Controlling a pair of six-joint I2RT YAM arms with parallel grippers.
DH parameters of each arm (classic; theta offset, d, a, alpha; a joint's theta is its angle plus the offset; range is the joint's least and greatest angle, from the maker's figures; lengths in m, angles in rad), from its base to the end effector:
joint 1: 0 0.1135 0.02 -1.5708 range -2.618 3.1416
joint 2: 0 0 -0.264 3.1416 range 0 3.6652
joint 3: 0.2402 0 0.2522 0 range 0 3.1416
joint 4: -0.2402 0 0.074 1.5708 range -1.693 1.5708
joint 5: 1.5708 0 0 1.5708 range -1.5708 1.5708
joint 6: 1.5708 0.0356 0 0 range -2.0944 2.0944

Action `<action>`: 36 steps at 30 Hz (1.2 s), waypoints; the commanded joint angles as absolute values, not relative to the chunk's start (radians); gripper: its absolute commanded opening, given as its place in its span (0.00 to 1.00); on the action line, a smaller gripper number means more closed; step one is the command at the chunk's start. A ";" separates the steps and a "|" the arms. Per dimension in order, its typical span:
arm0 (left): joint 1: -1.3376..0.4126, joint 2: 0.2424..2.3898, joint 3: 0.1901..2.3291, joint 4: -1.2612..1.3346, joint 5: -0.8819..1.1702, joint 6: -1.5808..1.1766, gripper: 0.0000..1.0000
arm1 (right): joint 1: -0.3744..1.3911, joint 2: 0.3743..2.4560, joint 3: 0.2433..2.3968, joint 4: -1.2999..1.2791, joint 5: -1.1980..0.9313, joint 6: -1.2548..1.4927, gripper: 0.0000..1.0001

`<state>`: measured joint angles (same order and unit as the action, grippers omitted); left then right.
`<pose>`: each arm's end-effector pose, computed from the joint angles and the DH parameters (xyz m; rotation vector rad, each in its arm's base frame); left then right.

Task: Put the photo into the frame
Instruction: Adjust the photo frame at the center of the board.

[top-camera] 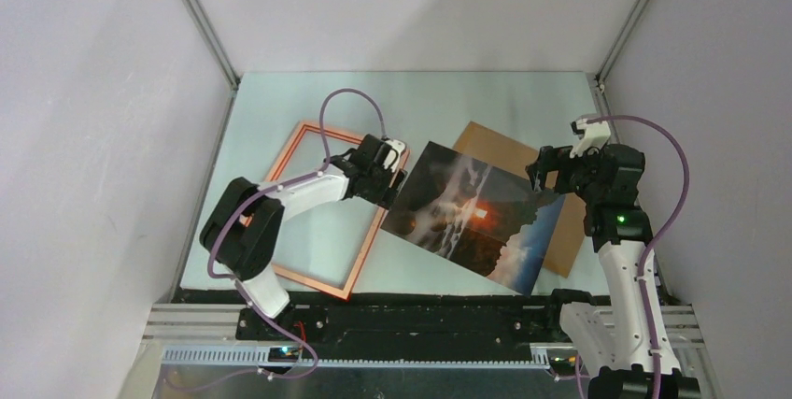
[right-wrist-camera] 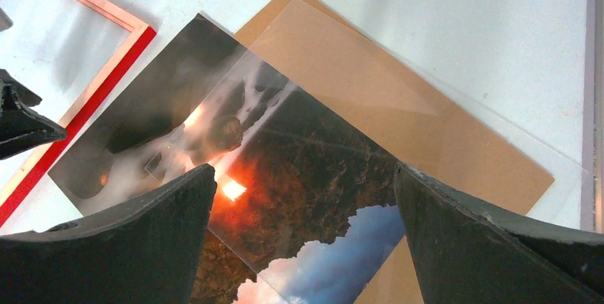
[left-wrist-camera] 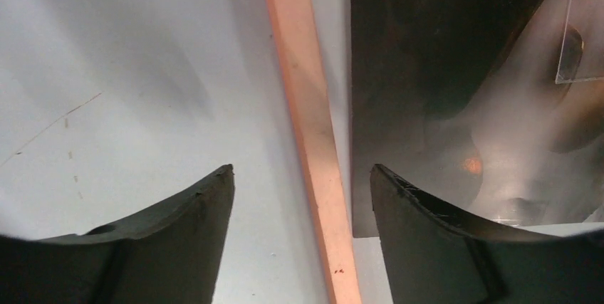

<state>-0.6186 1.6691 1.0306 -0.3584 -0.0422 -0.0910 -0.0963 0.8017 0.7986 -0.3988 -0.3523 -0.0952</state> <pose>0.2761 -0.1947 0.1864 0.6575 2.4959 -0.2135 0.1807 -0.0051 0.3204 -0.2273 1.9399 0.2210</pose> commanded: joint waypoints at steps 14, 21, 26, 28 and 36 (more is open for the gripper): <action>-0.642 1.871 1.206 -0.410 -0.044 -0.149 0.43 | -0.107 0.806 0.794 -0.379 -0.373 -0.114 1.00; -0.623 1.927 1.270 -0.413 -0.043 -0.179 0.19 | -0.110 0.810 0.794 -0.381 -0.373 -0.113 1.00; -0.576 1.983 1.324 -0.417 -0.043 -0.225 0.11 | -0.112 0.817 0.792 -0.376 -0.373 -0.112 1.00; -0.560 2.007 1.354 -0.417 -0.038 -0.247 0.08 | -0.112 0.820 0.790 -0.373 -0.372 -0.112 1.00; -0.512 2.051 1.424 -0.429 0.005 -0.366 0.02 | -0.109 0.833 0.790 -0.372 -0.369 -0.110 1.00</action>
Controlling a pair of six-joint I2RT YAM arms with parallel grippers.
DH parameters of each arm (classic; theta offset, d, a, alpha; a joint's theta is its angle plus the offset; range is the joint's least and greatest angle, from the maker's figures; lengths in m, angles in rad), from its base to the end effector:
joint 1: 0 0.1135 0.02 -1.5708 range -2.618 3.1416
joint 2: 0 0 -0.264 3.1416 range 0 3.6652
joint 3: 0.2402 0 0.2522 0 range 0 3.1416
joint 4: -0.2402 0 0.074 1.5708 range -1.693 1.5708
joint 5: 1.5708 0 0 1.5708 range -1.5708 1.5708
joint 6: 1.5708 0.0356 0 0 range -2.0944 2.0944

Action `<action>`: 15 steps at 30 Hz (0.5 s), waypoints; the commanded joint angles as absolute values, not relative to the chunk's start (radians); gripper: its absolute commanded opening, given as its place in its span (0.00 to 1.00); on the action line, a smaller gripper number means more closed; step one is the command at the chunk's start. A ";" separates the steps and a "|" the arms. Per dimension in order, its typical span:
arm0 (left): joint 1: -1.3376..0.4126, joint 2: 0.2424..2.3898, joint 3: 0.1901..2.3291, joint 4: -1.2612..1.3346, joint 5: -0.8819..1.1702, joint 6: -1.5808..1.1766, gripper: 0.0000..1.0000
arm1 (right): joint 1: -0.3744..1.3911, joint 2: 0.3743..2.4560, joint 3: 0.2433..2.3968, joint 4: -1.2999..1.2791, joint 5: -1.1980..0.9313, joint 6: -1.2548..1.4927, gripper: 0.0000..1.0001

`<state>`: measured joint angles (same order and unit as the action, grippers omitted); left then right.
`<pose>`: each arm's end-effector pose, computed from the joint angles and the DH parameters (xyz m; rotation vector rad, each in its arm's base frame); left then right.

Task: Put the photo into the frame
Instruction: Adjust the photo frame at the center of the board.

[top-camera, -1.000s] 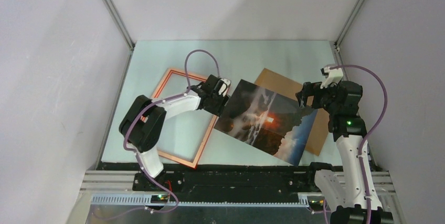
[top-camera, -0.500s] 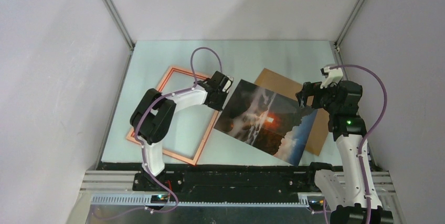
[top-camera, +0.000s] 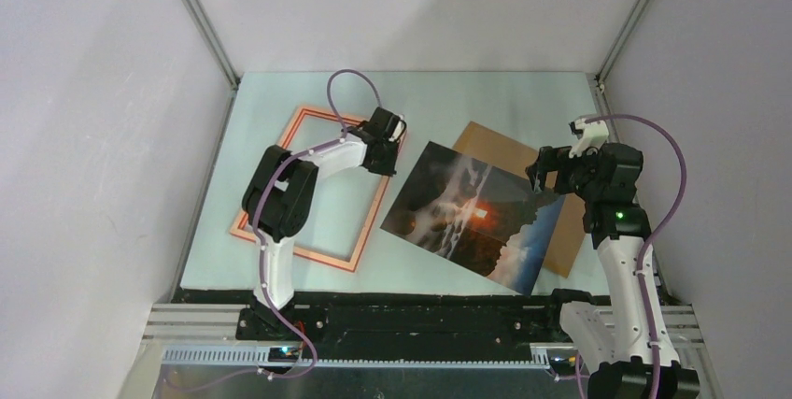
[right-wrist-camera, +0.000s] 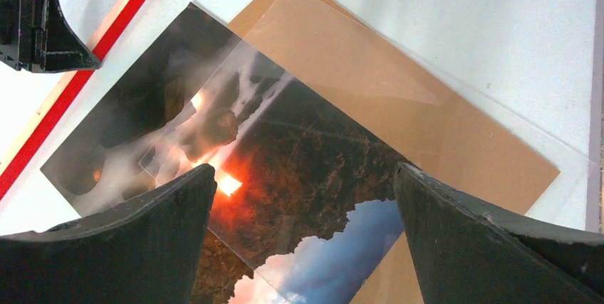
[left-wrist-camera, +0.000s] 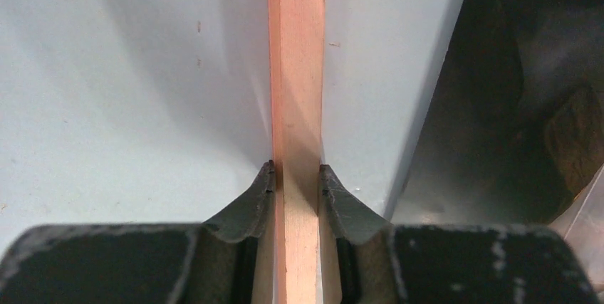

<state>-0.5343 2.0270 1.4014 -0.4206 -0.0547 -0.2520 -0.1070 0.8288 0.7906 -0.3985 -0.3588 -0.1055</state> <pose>0.3666 -0.2147 0.1609 0.3508 2.6058 -0.2040 0.1862 -0.0074 0.3133 -0.2262 1.9718 0.2224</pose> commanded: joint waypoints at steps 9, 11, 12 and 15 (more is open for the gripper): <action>-0.473 2.082 1.478 -0.455 0.102 -0.523 0.01 | -0.095 0.842 0.790 -0.370 -0.364 -0.110 1.00; -0.465 2.089 1.485 -0.456 0.117 -0.555 0.01 | -0.095 0.840 0.790 -0.372 -0.364 -0.110 1.00; -0.462 2.091 1.488 -0.456 0.120 -0.571 0.01 | -0.095 0.839 0.790 -0.371 -0.365 -0.110 1.00; -0.460 2.095 1.495 -0.455 0.124 -0.584 0.01 | -0.095 0.840 0.790 -0.369 -0.365 -0.110 1.00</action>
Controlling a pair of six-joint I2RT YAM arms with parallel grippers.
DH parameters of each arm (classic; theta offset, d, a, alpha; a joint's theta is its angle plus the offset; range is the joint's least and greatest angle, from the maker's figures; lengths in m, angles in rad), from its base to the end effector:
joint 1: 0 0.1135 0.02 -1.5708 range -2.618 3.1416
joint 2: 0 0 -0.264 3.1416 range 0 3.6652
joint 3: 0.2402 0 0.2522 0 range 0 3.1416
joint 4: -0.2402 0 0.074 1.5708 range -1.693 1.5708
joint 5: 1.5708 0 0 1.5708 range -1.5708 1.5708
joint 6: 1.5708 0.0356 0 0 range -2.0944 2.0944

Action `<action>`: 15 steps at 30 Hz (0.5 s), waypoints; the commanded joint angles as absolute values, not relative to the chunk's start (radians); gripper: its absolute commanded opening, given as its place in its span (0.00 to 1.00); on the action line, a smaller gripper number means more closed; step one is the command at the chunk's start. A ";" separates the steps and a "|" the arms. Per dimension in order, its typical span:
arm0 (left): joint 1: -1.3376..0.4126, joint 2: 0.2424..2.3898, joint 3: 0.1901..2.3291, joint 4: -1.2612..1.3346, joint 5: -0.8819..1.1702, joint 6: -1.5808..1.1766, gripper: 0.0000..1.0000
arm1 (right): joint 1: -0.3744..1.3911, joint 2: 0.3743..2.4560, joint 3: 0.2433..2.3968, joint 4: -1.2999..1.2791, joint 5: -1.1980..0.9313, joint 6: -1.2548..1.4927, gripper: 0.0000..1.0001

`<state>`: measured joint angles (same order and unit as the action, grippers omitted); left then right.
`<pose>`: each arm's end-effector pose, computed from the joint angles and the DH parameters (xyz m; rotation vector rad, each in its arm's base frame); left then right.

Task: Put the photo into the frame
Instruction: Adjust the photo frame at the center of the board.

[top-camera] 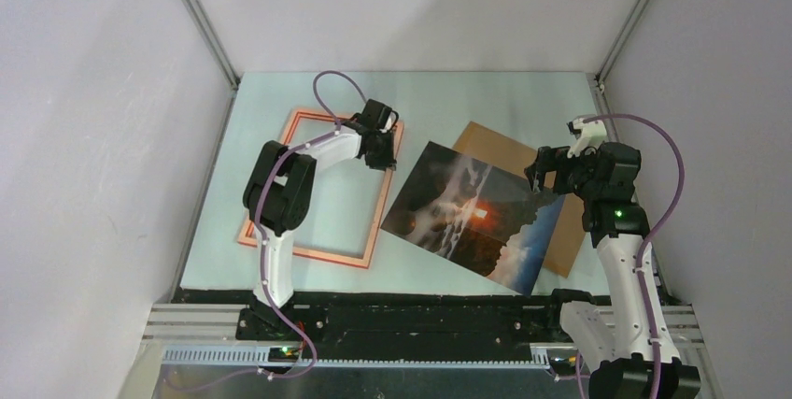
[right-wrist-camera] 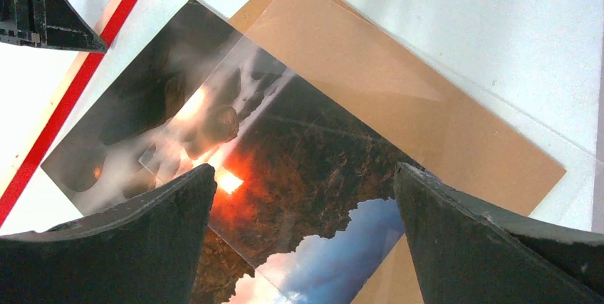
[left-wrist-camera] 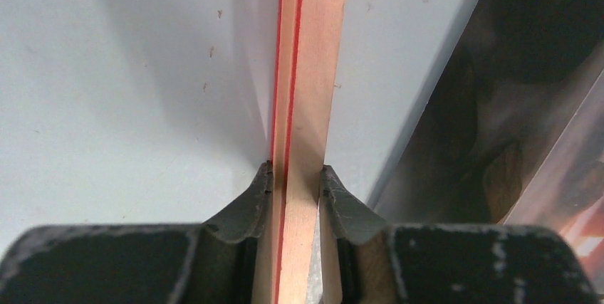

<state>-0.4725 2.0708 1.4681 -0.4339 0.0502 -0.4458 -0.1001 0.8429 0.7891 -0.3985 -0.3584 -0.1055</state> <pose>0.3893 -0.2010 0.1615 0.0538 2.6582 -0.3823 0.1890 -0.0064 0.3104 -0.2306 1.9865 0.2304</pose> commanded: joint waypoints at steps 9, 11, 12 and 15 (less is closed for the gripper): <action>-0.453 2.086 1.464 -0.456 0.116 -0.621 0.08 | -0.095 0.823 0.790 -0.381 -0.380 -0.111 1.00; -0.451 2.080 1.448 -0.455 0.109 -0.616 0.11 | -0.095 0.818 0.790 -0.385 -0.380 -0.114 1.00; -0.450 2.078 1.438 -0.456 0.106 -0.613 0.13 | -0.095 0.816 0.790 -0.387 -0.380 -0.116 1.00; -0.445 2.057 1.415 -0.454 0.089 -0.591 0.16 | -0.095 0.812 0.791 -0.398 -0.371 -0.126 1.00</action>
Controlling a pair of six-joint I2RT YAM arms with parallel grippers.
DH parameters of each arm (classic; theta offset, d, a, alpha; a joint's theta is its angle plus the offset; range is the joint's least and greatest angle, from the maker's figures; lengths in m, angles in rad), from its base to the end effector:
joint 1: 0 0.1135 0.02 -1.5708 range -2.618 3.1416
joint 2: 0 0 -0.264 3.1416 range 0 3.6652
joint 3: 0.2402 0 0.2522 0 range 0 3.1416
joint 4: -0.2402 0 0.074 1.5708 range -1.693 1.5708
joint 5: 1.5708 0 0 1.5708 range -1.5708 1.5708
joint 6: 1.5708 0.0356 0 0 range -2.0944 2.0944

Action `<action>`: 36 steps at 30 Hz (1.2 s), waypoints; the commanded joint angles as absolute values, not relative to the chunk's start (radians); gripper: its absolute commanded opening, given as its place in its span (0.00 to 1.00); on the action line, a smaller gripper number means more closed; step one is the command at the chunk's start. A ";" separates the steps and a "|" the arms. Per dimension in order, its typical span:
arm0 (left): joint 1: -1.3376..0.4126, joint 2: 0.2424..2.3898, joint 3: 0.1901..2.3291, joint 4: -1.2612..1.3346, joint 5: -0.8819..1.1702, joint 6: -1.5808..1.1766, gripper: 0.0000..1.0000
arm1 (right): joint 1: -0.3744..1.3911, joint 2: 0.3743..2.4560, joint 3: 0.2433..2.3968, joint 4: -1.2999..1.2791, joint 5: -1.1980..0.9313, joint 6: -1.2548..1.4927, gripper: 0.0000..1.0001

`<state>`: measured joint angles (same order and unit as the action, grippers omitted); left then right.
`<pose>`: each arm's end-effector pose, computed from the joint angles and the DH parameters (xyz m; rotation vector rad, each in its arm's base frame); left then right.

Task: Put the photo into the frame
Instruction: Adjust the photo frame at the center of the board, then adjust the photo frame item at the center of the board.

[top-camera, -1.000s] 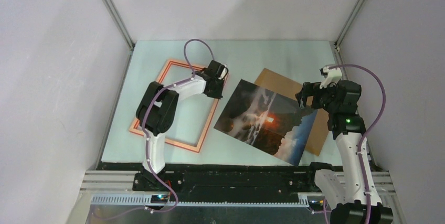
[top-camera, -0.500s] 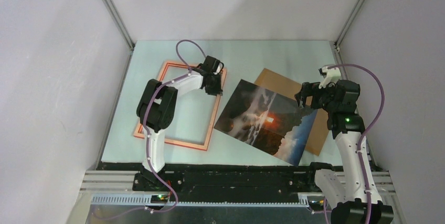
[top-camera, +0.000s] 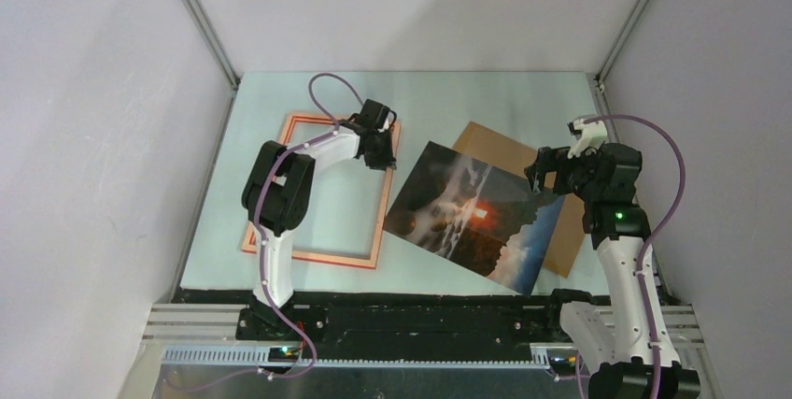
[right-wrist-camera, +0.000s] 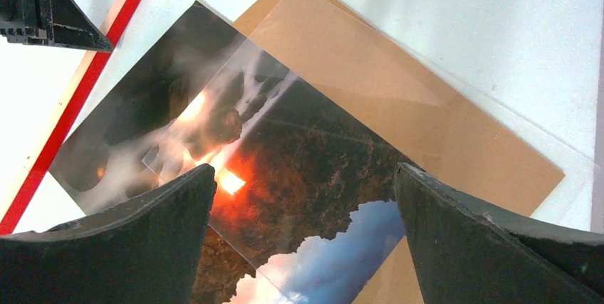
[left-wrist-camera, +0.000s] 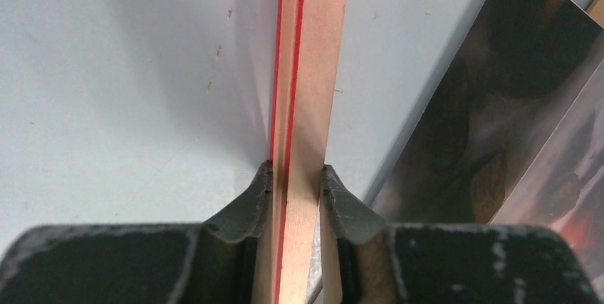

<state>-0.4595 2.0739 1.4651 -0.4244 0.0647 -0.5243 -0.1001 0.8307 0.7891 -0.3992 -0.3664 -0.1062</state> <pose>0.3921 -0.1966 0.1598 -0.0626 2.6655 -0.4229 0.1865 -0.0059 0.3124 -0.2379 1.9738 0.2350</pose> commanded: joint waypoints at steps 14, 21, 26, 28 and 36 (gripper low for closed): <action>-0.407 1.970 1.386 -0.455 0.077 -0.466 0.70 | 0.076 0.902 0.790 -0.545 -0.165 -0.318 1.00; -0.403 1.880 1.377 -0.458 0.085 -0.327 0.92 | 0.268 0.941 0.764 -0.631 -0.126 -0.442 1.00; -0.382 1.780 1.332 -0.473 0.128 -0.162 0.94 | 0.517 0.986 0.693 -0.584 -0.016 -0.488 1.00; -0.374 1.734 1.305 -0.480 0.117 -0.104 0.94 | 0.611 1.012 0.666 -0.543 0.053 -0.495 1.00; -0.369 1.579 1.176 -0.486 0.059 0.023 0.94 | 0.836 1.188 0.642 -0.399 0.122 -0.505 1.00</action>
<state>-0.3714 1.6588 1.2251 -0.4824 0.0872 -0.0814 0.7635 1.1233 0.6380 -0.5243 0.0540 -0.4828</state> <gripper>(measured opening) 0.942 0.996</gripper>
